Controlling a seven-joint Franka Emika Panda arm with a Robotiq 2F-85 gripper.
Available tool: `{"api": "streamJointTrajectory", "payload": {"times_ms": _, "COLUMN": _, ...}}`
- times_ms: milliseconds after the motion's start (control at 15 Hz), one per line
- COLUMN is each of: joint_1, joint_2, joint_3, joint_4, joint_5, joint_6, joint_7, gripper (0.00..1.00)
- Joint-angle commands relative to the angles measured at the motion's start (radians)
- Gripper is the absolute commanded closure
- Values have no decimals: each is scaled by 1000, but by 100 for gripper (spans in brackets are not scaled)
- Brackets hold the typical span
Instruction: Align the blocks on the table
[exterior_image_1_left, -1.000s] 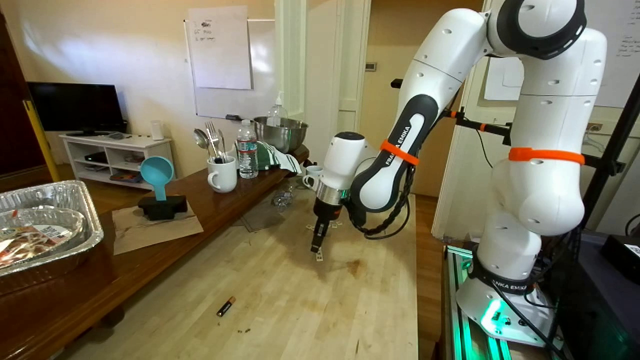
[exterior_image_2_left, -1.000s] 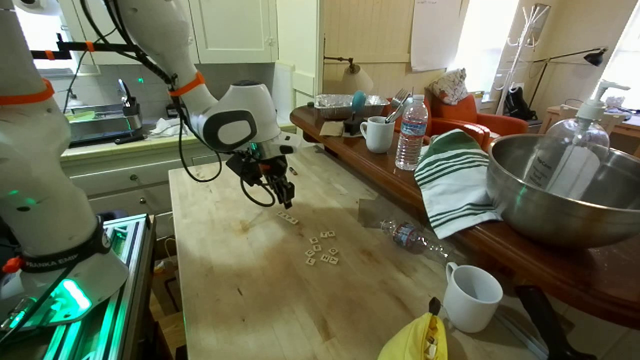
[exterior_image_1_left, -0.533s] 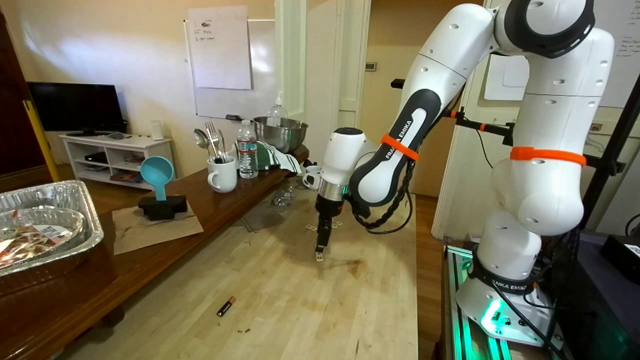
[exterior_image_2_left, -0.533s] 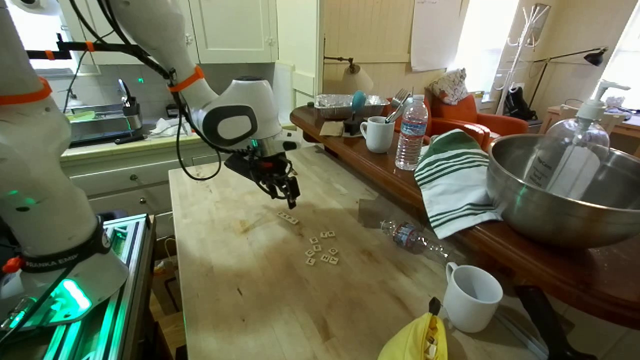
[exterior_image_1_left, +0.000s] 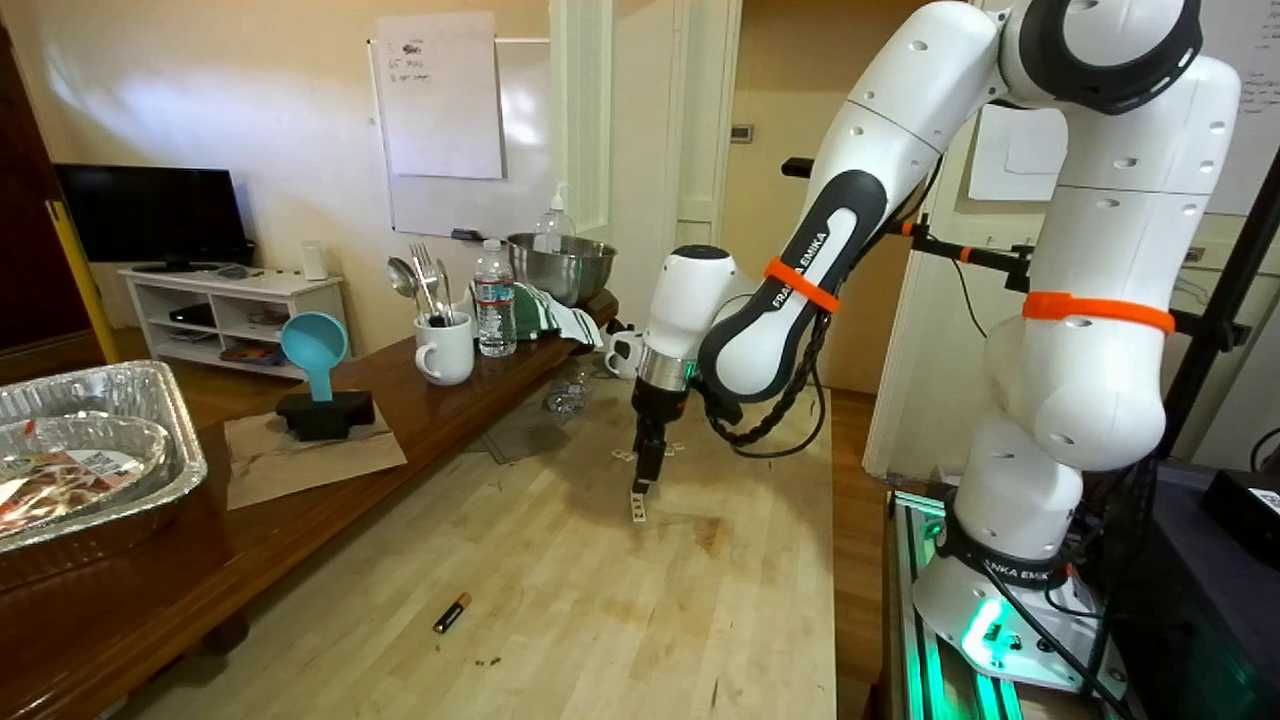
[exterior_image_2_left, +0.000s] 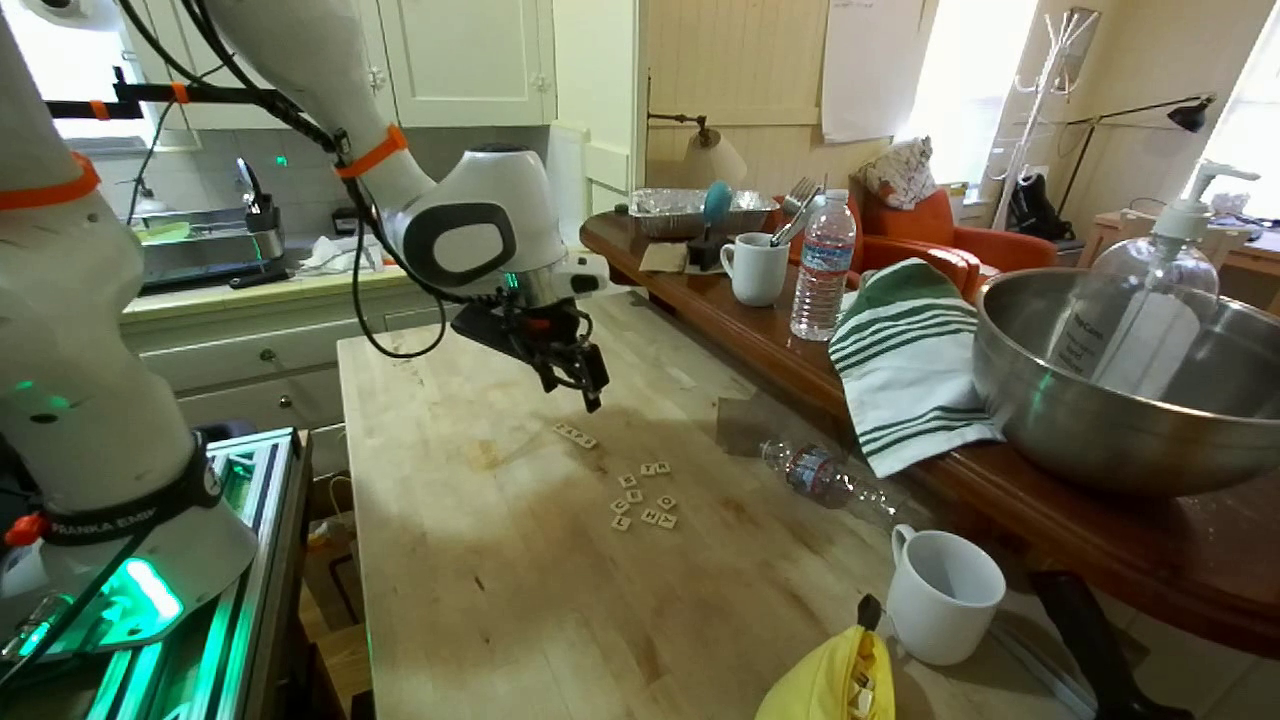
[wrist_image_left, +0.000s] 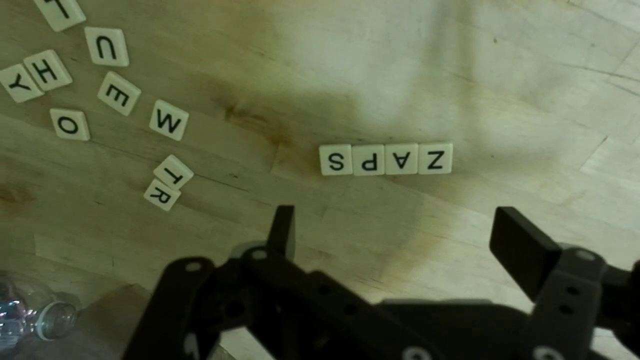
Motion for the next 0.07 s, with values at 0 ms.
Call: {"api": "streamJointTrajectory", "payload": {"times_ms": 0, "joint_1": -1, "joint_2": -1, "joint_3": 2, "joint_4": 1, "joint_5": -1, "joint_6": -2, "joint_7": 1, "gripper": 0}}
